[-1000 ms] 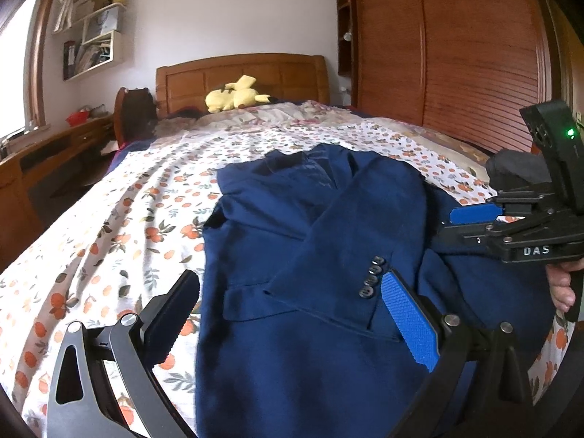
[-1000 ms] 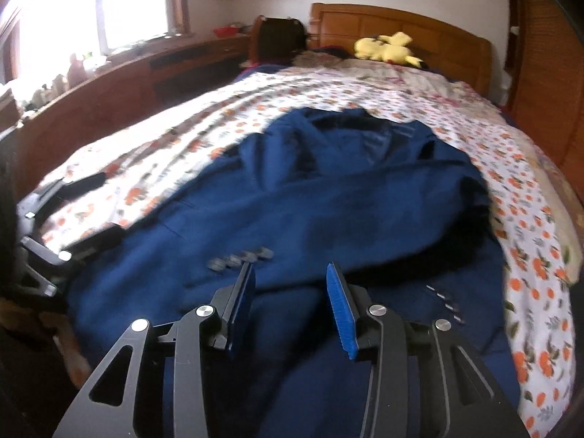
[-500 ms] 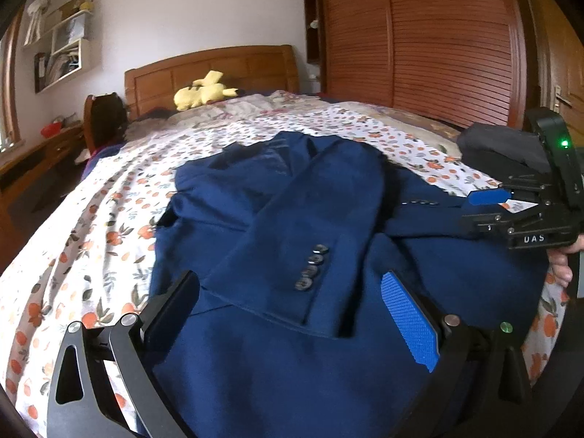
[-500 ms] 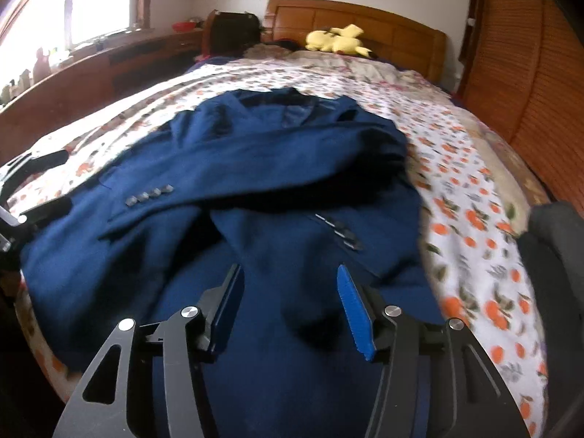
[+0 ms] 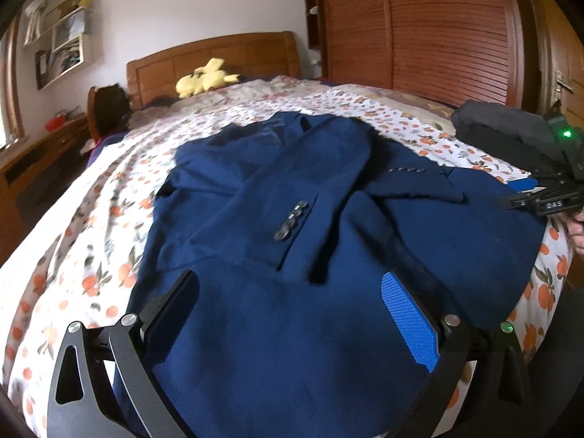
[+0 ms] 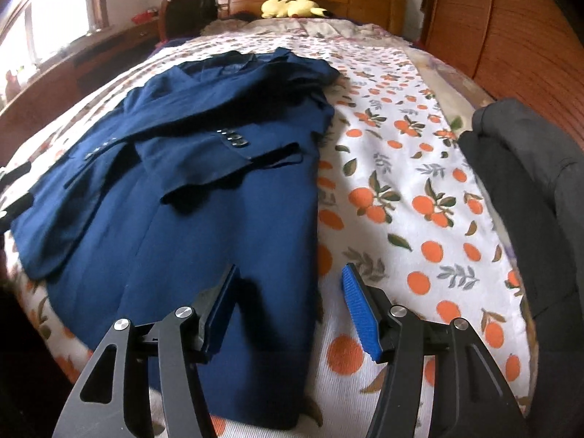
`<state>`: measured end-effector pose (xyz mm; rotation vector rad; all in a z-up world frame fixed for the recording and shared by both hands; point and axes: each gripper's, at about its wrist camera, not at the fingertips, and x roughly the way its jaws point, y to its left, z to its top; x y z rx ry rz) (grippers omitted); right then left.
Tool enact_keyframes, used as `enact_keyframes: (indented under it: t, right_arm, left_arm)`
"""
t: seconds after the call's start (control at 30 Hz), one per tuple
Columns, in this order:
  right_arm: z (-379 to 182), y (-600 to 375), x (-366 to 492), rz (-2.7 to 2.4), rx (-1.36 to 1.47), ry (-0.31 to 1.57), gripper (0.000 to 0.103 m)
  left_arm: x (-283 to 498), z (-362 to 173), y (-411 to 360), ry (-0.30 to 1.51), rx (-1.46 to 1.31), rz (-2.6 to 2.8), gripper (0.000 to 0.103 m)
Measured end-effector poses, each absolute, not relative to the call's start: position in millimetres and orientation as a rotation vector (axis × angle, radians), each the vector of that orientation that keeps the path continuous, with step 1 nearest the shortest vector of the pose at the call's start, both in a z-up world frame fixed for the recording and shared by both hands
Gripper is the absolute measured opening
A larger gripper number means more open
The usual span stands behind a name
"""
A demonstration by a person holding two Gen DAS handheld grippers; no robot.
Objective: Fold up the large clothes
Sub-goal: 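Open the right tool and withdraw it from the folded side, then close the left tool on the jacket hem while the right tool grasps the hem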
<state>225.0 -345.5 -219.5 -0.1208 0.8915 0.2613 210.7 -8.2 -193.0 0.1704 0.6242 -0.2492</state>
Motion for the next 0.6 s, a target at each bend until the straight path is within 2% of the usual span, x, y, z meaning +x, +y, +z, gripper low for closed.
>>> enact_keyframes:
  t: [0.13, 0.17, 0.3, 0.37, 0.5, 0.6]
  right_arm:
    - [-217.1, -338.0, 217.3, 0.312, -0.164, 0.874, 0.020]
    - [-215.1, -337.5, 215.7, 0.325, -0.162, 0.864, 0.018]
    - [-212.2, -338.3, 211.1, 0.345, -0.158, 0.839, 0.017]
    - [-212.0, -340.2, 208.5, 0.358, -0.145, 0.821, 0.012]
    - [-212.3, -341.1, 205.0, 0.390, -0.133, 0.810, 0.012]
    - [-214.6, -343.8, 206.0, 0.410, -0.117, 0.821, 0.012]
  left_arm:
    - [200.7, -193.6, 7.7, 0.656, 0.166, -0.182, 0.100]
    - [198.9, -192.5, 11.8, 0.660, 0.166, -0.164, 0.100]
    - [187.8, -188.1, 40.4, 0.681, 0.119, -0.090, 0.100]
    - [183.2, -186.8, 56.4, 0.691, 0.108, -0.040, 0.100]
    - [177.3, -187.0, 85.0, 0.715, 0.098, 0.029, 0.100]
    - [176.9, -189.6, 101.8, 0.743, 0.074, 0.044, 0.077]
